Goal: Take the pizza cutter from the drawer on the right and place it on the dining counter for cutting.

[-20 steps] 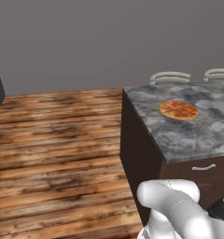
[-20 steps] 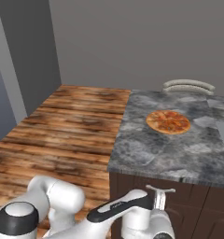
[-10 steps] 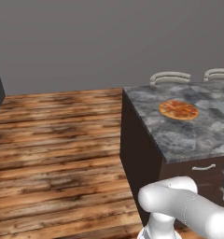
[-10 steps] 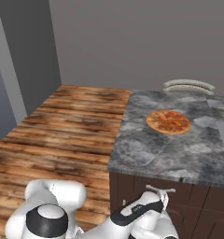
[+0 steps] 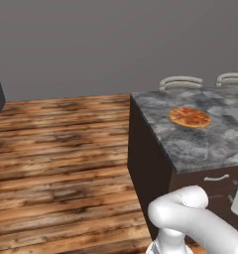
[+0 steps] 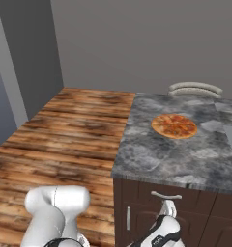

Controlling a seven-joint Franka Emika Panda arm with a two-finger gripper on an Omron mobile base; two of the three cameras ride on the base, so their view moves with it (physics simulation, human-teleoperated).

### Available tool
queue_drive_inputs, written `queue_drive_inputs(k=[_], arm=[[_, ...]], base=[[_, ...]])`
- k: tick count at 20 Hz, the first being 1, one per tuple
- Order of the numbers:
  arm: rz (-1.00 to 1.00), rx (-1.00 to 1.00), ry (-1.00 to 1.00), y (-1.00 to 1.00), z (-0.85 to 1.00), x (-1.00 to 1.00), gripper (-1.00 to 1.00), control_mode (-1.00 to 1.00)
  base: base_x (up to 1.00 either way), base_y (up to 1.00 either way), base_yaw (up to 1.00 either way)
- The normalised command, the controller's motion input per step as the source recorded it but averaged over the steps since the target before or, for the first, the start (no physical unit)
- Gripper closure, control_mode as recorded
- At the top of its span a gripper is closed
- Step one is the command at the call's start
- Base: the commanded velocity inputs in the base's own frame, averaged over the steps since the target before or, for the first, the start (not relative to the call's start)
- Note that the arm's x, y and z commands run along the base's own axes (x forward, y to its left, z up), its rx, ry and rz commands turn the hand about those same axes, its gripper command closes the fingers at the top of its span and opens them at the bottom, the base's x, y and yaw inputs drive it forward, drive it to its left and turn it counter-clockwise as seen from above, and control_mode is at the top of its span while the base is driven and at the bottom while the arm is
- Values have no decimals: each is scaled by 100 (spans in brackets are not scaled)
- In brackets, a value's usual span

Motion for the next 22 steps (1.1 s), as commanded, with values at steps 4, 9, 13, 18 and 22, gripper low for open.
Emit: queue_drive_inputs(k=[4, 9, 13, 18, 22], arm=[[0, 0, -16, 4, -1, 49, -100, -100], [0, -3, -1, 3, -2, 41, -100, -100], [0, -6, 0, 0, -6, 42, -100, -100], [-1, -8, 0, 0, -14, 40, -100, -100], [-2, -11, 0, 0, -35, 34, -100, -100]], base=[[0, 0, 0], [0, 0, 0], [0, 0, 0], [0, 0, 0], [0, 0, 0]])
